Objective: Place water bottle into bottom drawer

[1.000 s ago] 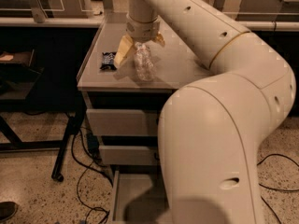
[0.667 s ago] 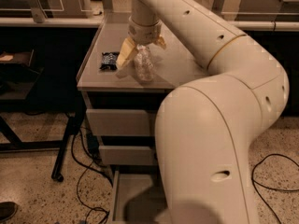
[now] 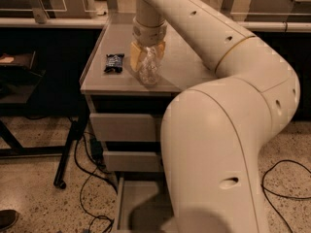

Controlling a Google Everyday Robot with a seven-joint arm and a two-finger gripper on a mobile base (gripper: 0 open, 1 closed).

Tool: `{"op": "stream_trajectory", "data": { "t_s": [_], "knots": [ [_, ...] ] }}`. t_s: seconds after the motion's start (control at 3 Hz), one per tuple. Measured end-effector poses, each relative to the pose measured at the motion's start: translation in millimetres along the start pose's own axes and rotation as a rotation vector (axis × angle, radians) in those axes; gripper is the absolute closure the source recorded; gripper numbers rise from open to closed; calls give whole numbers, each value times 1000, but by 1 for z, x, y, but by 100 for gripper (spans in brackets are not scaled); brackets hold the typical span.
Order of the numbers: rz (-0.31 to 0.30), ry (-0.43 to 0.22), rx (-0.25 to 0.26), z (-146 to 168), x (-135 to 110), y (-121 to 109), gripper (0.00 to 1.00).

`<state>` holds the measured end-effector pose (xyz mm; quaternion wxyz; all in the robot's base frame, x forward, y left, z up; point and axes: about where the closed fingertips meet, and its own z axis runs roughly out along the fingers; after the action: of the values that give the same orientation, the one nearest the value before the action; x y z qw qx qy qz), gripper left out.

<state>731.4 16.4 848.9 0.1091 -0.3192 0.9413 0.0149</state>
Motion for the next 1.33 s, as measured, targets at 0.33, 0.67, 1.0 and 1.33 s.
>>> {"op": "stream_trajectory", "data": {
  "t_s": [0.33, 0.67, 1.0, 1.33],
  "knots": [
    [0, 0, 0, 0, 0, 0, 66],
    [0, 0, 0, 0, 0, 0, 89],
    [0, 0, 0, 0, 0, 0, 100],
    [0, -1, 0, 0, 0, 0, 100]
  ]
}}
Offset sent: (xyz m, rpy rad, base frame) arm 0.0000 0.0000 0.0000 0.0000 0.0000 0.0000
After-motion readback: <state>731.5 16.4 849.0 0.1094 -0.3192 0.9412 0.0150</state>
